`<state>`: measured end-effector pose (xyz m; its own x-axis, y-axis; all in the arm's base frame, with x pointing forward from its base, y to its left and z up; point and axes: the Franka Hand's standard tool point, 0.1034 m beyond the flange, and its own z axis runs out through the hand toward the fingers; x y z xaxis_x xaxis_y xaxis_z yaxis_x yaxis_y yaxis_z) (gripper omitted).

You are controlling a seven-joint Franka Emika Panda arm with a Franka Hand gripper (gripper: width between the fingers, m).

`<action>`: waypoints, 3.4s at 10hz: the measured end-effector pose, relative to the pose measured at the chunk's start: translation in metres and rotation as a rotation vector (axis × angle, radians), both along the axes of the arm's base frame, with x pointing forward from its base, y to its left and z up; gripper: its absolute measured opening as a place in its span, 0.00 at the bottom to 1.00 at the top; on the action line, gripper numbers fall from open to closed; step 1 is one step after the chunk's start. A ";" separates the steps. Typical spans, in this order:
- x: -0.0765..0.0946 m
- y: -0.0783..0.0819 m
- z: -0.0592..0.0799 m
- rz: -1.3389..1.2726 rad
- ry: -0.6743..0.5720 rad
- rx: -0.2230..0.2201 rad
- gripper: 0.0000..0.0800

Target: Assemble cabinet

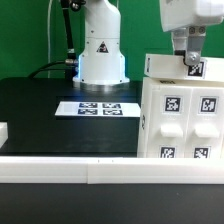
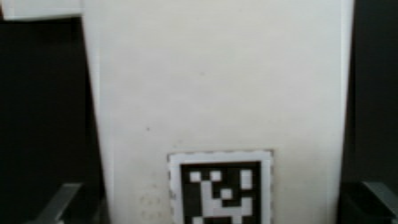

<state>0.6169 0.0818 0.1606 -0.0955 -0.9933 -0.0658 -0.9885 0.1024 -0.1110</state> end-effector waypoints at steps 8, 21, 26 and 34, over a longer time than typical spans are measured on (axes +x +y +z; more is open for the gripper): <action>0.001 0.007 0.002 -0.289 0.013 0.076 0.83; 0.012 0.019 0.030 0.251 -0.002 0.089 1.00; 0.017 0.019 0.032 0.662 -0.018 0.061 1.00; 0.015 0.009 0.031 1.480 -0.043 -0.095 1.00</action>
Offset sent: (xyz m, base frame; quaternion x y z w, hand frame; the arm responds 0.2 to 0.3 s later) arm -0.0025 -0.0002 0.0002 -0.0048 0.0106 0.2422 0.9702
